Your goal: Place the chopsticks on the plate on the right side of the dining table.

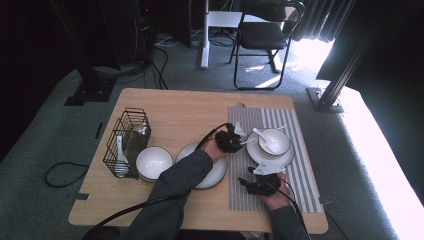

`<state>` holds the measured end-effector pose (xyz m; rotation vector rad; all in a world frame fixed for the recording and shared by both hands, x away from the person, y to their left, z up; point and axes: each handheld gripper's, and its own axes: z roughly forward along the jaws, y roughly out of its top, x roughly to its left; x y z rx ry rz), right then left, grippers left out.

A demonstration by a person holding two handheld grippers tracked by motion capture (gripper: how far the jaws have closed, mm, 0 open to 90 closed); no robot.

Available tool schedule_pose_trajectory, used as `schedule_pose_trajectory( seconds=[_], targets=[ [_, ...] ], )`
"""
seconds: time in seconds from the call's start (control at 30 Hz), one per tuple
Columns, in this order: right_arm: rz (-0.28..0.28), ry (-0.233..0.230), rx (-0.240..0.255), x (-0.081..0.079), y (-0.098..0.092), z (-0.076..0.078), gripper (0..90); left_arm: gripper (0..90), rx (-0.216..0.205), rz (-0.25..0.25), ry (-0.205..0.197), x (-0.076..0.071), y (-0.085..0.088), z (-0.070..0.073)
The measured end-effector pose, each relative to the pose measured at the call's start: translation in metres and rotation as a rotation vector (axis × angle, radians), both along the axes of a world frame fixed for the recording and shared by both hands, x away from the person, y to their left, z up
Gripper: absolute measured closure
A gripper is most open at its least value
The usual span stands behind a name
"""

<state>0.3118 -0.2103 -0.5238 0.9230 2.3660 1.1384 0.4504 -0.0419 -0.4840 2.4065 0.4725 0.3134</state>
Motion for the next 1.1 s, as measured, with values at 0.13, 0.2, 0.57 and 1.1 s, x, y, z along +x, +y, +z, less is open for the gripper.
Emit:
schedule_pose_trajectory(
  seconds=[0.13,0.2,0.57,1.1],
  targets=[
    [0.000,0.000,0.000,0.000,0.000,0.000,41.2,74.8,-0.009,0.003,-0.002,-0.001,0.004,0.004],
    [0.000,0.000,0.001,0.000,0.000,0.000,41.0,74.3,-0.010,0.007,0.001,-0.001,0.007,0.005],
    [0.001,0.004,-0.012,0.001,0.001,0.000,39.8,72.8,-0.056,0.027,0.002,-0.004,0.023,0.015],
    [0.004,-0.007,-0.043,0.007,0.005,0.003,39.4,72.1,-0.088,0.012,-0.003,-0.010,0.036,0.027]
  ],
)
